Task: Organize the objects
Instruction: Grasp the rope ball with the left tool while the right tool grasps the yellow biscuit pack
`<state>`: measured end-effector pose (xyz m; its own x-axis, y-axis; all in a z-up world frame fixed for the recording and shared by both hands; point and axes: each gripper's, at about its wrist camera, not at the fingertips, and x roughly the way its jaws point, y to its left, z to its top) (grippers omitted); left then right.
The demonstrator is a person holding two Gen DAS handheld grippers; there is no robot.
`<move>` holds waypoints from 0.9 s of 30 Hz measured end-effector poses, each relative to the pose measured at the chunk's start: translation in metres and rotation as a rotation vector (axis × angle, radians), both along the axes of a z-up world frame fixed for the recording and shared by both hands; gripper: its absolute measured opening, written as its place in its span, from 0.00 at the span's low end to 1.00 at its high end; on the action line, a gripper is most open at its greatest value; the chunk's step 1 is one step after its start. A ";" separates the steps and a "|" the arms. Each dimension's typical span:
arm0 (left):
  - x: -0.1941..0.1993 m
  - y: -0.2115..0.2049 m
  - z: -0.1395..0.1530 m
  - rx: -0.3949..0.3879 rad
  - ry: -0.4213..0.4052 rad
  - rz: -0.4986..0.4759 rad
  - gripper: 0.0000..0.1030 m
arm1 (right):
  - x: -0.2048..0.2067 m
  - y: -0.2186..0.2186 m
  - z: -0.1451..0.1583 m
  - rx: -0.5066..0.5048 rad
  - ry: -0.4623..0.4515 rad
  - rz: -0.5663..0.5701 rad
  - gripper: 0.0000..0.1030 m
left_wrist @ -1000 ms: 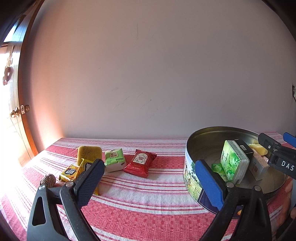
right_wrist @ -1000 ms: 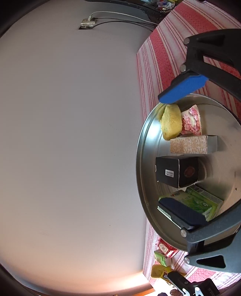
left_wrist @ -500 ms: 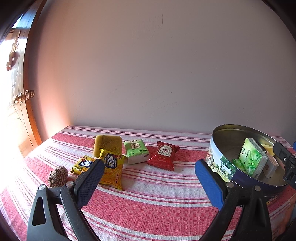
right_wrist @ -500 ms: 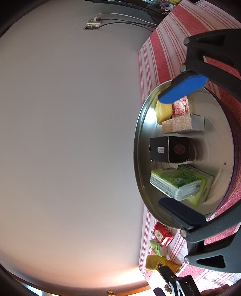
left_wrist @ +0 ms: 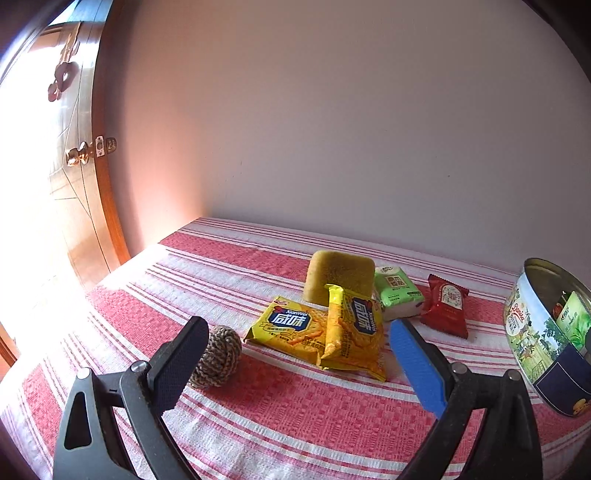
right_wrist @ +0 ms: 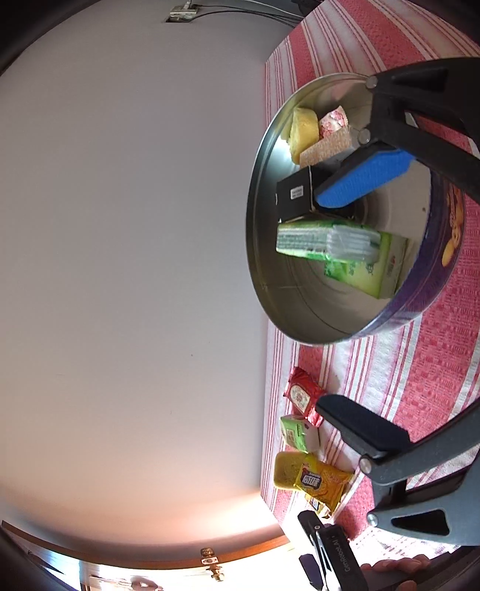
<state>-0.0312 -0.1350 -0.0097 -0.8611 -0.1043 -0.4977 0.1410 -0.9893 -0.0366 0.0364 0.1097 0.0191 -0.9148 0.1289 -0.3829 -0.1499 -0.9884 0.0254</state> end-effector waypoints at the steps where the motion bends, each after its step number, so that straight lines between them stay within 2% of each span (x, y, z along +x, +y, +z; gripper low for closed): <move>1: -0.003 -0.008 -0.001 0.005 -0.011 0.017 0.97 | -0.002 -0.006 0.000 -0.005 -0.004 0.014 1.00; 5: -0.018 -0.037 -0.010 0.036 -0.091 0.044 0.97 | -0.017 -0.035 -0.004 -0.022 -0.044 0.073 1.00; 12: -0.044 -0.072 -0.037 0.181 -0.273 0.009 0.97 | -0.044 -0.073 -0.013 -0.081 -0.119 0.169 1.00; 14: -0.051 -0.075 -0.044 0.198 -0.323 -0.009 0.97 | -0.050 -0.081 -0.016 -0.099 -0.137 0.189 1.00; 19: -0.055 -0.071 -0.046 0.159 -0.341 -0.017 0.95 | -0.068 -0.096 -0.023 -0.143 -0.189 0.240 1.00; 20: -0.053 -0.071 -0.046 0.152 -0.341 -0.017 0.90 | -0.072 -0.098 -0.025 -0.154 -0.202 0.250 1.00; 22: -0.051 -0.070 -0.044 0.148 -0.330 -0.018 0.74 | -0.078 -0.100 -0.028 -0.179 -0.223 0.257 1.00; 24: -0.049 -0.072 -0.042 0.157 -0.321 -0.012 0.55 | -0.085 -0.102 -0.031 -0.207 -0.241 0.269 1.00; 26: -0.047 -0.076 -0.042 0.186 -0.310 -0.018 0.46 | -0.091 -0.106 -0.033 -0.220 -0.260 0.277 1.00; 27: -0.046 -0.077 -0.042 0.196 -0.307 -0.019 0.46 | -0.094 -0.109 -0.035 -0.223 -0.269 0.283 1.00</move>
